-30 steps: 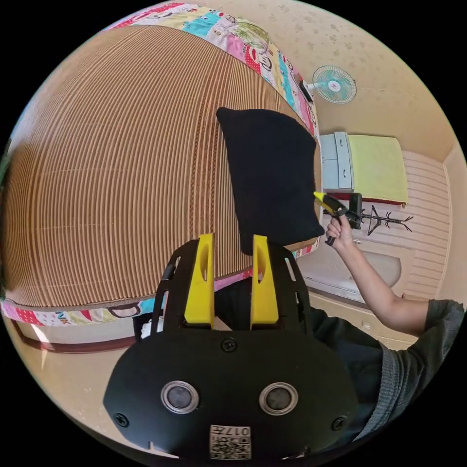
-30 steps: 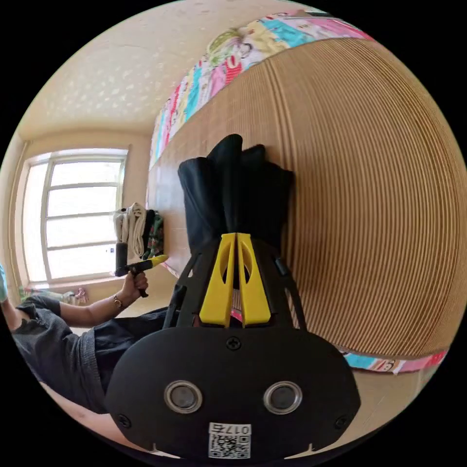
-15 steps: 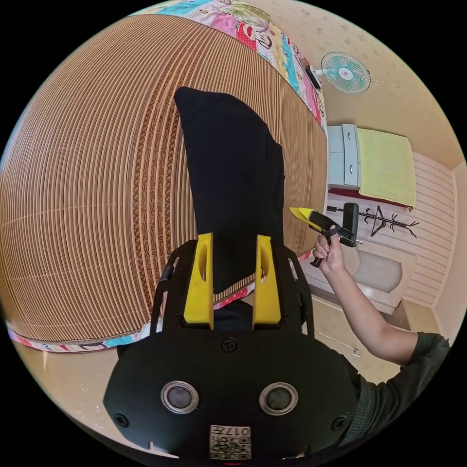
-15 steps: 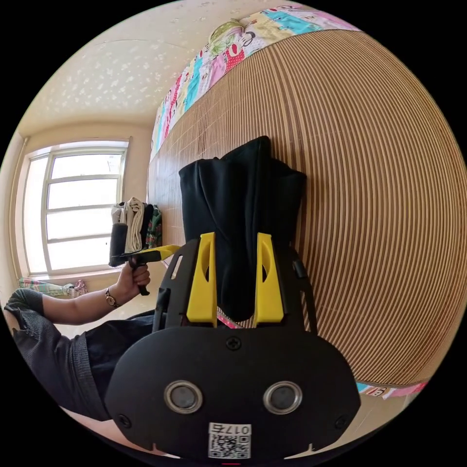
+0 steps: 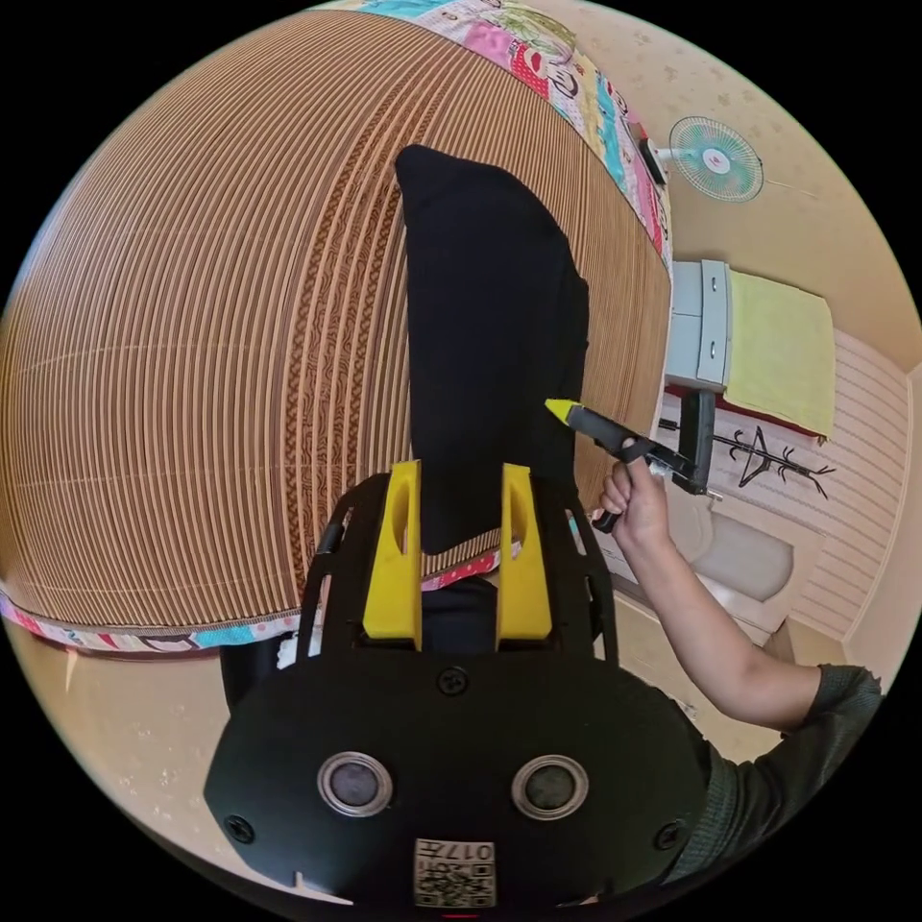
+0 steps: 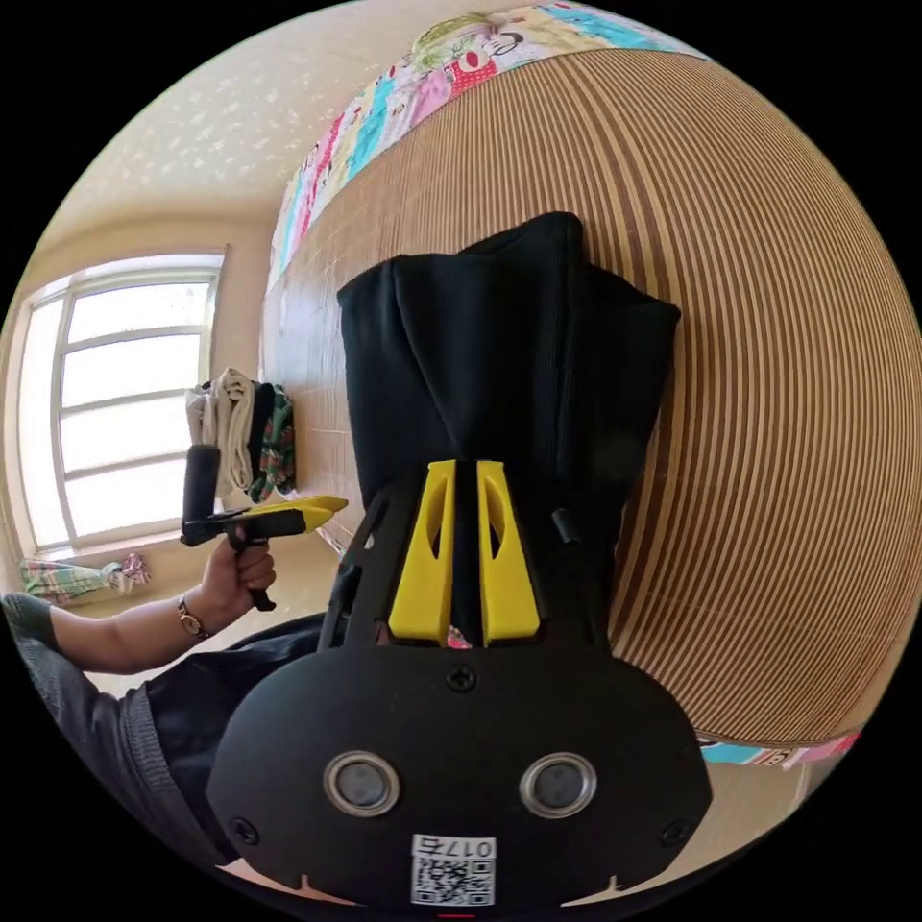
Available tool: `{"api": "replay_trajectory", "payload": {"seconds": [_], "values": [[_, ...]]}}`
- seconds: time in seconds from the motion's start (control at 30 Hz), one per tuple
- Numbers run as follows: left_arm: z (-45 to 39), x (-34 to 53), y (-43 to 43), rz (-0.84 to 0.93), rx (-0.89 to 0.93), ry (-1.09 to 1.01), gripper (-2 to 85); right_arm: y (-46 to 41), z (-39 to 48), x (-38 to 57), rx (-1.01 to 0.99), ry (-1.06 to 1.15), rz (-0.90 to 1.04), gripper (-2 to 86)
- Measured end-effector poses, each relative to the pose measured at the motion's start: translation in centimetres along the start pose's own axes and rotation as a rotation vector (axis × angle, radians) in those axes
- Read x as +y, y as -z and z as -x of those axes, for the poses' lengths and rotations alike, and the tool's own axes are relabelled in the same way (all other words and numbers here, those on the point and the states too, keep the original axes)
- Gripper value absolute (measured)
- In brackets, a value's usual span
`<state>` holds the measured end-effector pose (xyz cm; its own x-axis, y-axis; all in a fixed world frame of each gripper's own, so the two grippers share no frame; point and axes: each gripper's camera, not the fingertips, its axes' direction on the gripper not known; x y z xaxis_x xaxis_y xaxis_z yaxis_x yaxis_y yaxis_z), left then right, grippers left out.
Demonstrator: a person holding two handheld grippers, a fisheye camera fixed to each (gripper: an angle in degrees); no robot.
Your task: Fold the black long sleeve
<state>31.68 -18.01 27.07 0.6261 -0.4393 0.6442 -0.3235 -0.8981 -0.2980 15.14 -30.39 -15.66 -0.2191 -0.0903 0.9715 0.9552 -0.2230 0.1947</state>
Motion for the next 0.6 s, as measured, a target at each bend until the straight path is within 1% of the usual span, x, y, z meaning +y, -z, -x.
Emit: {"api": "replay_trajectory", "payload": {"seconds": [0.07,0.1,0.2,0.27,0.33,0.37,0.4,0.47,0.5,0.57,0.6], "values": [[0.5,-0.1,0.5,-0.005,-0.001,-0.002,12.4,4.1,0.6,0.7,-0.093,0.056,-0.114,4.1],[0.8,-0.1,1.0,-0.011,0.0,-0.004,12.4,5.1,1.0,1.0,-0.094,0.08,-0.133,4.0],[1.9,-0.5,2.0,-0.022,-0.003,0.002,12.3,8.5,1.7,2.6,0.065,0.133,-0.173,3.9],[2.7,-0.8,2.3,-0.022,0.002,0.011,12.3,8.8,-0.2,3.3,0.219,0.078,-0.16,4.3],[3.3,-1.3,2.5,-0.024,0.021,0.014,12.4,7.8,-2.9,3.0,0.267,0.018,-0.118,5.0],[3.6,-1.7,2.5,-0.023,0.041,0.004,12.7,7.0,-4.8,2.5,0.261,-0.016,-0.055,5.7],[3.7,-2.2,2.4,-0.019,0.056,-0.008,13.2,6.9,-5.6,2.2,0.242,-0.023,-0.037,6.2],[3.8,-3.2,2.2,-0.012,0.097,-0.035,14.7,8.7,-8.0,1.4,0.109,-0.036,-0.084,9.0],[3.8,-4.0,1.9,-0.002,0.135,-0.055,16.0,9.4,-8.4,1.1,0.075,-0.028,-0.101,9.9],[3.6,-5.3,1.5,0.007,0.164,-0.08,17.4,11.4,-10.5,0.0,0.003,-0.047,-0.143,17.4],[3.6,-6.1,1.4,0.004,0.156,-0.093,17.7,11.7,-11.1,-0.4,-0.007,-0.047,-0.131,18.9]]}}
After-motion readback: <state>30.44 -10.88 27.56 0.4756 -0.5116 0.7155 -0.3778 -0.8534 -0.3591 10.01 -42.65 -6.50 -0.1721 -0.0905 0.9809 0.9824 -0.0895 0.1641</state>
